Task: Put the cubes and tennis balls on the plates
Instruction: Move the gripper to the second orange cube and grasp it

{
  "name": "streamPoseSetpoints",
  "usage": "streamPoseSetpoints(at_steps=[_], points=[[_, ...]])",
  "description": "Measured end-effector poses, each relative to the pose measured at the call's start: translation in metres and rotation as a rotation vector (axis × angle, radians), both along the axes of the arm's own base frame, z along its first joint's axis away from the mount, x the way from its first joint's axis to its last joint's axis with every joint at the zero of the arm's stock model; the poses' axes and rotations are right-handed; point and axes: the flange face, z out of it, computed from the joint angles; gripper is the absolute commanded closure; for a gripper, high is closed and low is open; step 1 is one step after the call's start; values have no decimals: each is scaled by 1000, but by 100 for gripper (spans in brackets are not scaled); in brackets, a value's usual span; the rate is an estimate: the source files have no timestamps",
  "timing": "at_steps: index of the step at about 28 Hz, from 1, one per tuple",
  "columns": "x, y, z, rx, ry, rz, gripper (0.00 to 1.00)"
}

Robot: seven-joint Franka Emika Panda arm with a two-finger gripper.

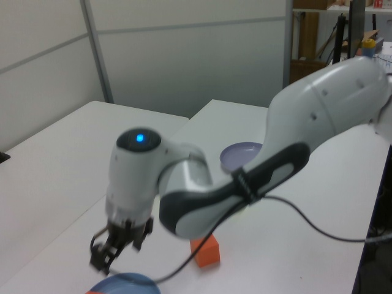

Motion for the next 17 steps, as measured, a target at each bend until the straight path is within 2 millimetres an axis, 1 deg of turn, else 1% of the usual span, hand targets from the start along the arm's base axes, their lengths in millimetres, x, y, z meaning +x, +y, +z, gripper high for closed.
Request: streamPoseSetpoints(at_steps=[2, 3, 6, 8, 12, 13, 16, 17], points=[[4, -19, 9, -25, 3, -30, 0], [6, -32, 14, -41, 6, -51, 0], [9, -61, 17, -69, 14, -95, 0], [10, -85, 14, -87, 26, -133, 0], [7, -119, 5, -109, 59, -174, 0], [5, -131, 3, -112, 75, -184, 0], [3, -152, 1, -114, 102, -205, 0], [3, -163, 2, -114, 118, -220, 0]])
